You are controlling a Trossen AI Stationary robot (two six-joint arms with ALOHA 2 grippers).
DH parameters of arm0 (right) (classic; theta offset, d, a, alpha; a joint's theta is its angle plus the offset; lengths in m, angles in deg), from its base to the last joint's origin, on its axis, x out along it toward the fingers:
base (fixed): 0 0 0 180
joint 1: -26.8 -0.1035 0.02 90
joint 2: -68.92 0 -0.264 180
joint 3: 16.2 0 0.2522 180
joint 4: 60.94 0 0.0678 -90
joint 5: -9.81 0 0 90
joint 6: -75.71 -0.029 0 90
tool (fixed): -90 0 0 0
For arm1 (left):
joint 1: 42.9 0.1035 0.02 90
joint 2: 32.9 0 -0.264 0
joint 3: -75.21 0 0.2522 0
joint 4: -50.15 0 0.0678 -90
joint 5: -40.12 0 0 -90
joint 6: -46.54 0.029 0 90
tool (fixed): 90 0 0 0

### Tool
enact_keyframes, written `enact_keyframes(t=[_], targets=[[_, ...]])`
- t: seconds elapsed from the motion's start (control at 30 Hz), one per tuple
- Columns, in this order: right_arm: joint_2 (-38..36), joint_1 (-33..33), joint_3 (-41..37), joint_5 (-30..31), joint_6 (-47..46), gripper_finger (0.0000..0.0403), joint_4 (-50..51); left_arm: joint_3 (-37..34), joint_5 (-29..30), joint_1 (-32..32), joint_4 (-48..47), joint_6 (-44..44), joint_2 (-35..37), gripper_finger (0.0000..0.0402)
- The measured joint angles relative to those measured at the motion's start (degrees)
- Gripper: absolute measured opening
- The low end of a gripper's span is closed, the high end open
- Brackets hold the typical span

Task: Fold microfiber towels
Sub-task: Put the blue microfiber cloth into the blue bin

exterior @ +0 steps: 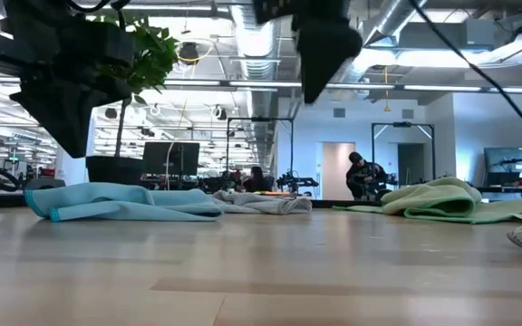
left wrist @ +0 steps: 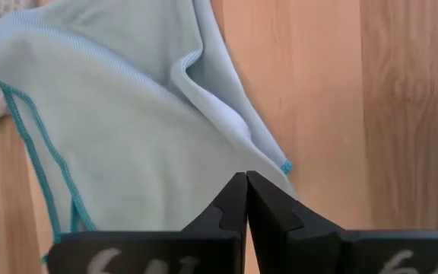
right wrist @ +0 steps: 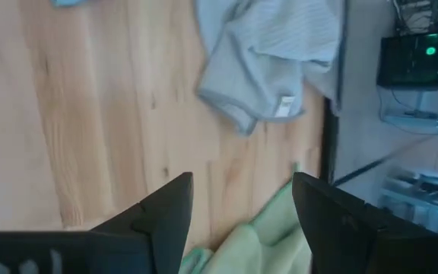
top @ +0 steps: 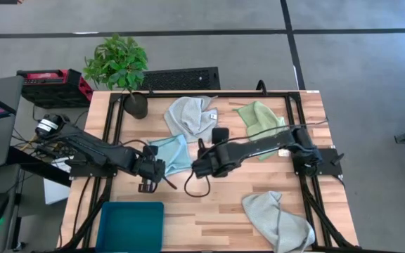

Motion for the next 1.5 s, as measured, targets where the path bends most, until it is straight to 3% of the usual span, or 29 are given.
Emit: enact_keyframes(t=[0.33, 0.63, 0.87, 1.07, 1.23, 1.5], targets=[[-9.5, -0.6, 0.0, -0.2, -1.5, 0.0249, 1.7, 0.0, 3.2, 0.0, 1.5, 2.1, 0.0, 0.0013], [-12.4, -0.7, 0.0, -0.1, -1.5, 0.0249, 2.5, -0.5, 3.6, 0.0, 6.7, -0.3, 0.0, 0.0098], [-12.2, -0.7, 0.0, -0.1, -1.0, 0.0249, 4.2, -0.5, 10.9, 0.2, 9.0, -4.7, -1.6, 0.0140], [-12.7, -1.0, 0.0, -0.1, -1.0, 0.0249, 4.2, -0.5, 7.4, 0.2, 9.9, -4.8, -9.2, 0.0142], [-12.7, -0.9, 0.0, -0.1, -1.0, 0.0249, 4.3, -0.6, 8.5, 0.2, 11.1, -6.1, -14.8, 0.0142], [-12.7, -0.2, 0.0, -0.1, -0.9, 0.0249, 4.3, -0.6, 3.7, 0.6, 11.8, -7.4, -15.2, 0.0142]])
